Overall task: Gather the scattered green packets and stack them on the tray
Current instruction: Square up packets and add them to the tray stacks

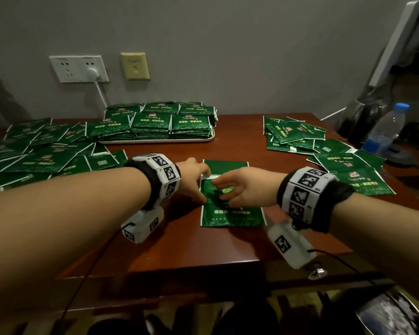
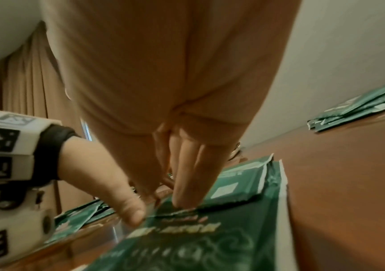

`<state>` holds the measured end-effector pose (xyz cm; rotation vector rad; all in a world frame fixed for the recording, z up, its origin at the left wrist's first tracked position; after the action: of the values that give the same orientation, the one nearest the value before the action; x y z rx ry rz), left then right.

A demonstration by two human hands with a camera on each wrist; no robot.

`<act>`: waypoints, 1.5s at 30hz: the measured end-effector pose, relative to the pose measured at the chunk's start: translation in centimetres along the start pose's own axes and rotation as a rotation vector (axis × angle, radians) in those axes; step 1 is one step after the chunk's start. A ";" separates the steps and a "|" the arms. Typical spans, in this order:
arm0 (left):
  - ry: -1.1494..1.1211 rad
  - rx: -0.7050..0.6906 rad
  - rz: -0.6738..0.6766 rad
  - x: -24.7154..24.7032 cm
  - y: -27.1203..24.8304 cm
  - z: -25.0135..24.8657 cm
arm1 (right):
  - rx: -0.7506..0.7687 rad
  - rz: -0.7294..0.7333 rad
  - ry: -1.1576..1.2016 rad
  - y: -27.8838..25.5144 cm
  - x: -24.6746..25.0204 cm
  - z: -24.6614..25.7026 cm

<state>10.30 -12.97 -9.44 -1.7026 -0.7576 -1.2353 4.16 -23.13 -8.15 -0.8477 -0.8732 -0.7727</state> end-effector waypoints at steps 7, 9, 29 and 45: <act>0.129 -0.161 -0.032 -0.5 -1.6 -0.3 | -0.057 -0.044 -0.487 1.0 0.7 -0.8; 0.144 -0.220 -0.063 -0.1 -1.8 -1.2 | -0.024 -0.039 -0.526 1.0 0.2 -0.3; 0.051 -0.152 -0.003 -1.8 -0.2 -3.7 | -0.473 -0.131 -0.453 3.1 3.1 -5.3; -0.051 0.003 -0.191 3.1 -0.7 2.2 | -0.388 -0.109 -0.568 1.5 4.3 -6.0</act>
<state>11.60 -10.78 -6.59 -1.6957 -0.9711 -1.3223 9.19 -28.65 -7.14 -1.4123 -1.3009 -0.8228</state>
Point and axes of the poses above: each hand's wrist, its own y-axis towards the middle knuckle, its own x-axis out of the back of the hand, z = x × y, the point moved 9 cm from there along y, towards the middle knuckle, and after that the axes turned 5 degrees about -y, right-handed, at the moved point
